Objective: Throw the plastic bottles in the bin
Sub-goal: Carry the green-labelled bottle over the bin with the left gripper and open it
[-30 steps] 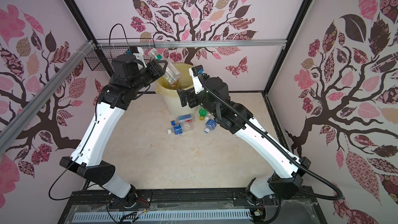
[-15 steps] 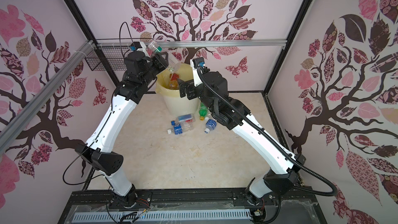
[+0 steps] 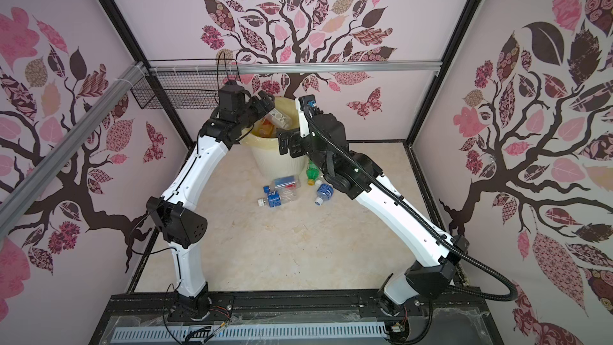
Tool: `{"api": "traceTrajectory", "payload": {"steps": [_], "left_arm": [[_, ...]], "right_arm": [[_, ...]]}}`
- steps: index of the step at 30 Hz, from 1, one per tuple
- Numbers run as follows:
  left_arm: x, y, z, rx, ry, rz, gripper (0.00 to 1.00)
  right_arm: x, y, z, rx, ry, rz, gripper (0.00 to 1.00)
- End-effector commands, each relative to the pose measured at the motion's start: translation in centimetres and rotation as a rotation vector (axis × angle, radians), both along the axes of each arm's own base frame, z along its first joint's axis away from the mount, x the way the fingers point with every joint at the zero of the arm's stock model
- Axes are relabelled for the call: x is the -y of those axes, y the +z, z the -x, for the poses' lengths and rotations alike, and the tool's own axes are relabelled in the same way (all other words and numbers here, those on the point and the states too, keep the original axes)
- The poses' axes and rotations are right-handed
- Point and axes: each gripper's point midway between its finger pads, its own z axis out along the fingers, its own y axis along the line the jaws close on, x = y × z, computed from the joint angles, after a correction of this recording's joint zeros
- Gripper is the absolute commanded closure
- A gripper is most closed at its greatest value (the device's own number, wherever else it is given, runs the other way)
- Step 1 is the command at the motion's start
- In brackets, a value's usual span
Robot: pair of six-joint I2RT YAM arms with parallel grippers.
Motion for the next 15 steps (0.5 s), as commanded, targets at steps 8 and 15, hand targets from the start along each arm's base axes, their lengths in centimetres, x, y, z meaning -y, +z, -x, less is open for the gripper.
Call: {"api": "traceTrajectory", "payload": {"steps": [8, 15], "left_arm": [[1.2, 4.5, 6.8, 0.069, -0.096, -0.015, 0.03], [1.7, 1.8, 11.4, 0.014, -0.157, -0.106, 0.03]], "right_arm": [[2.3, -0.7, -0.1, -0.065, -0.057, -0.049, 0.00], [2.6, -2.4, 0.0, -0.126, -0.074, -0.061, 0.00]]}}
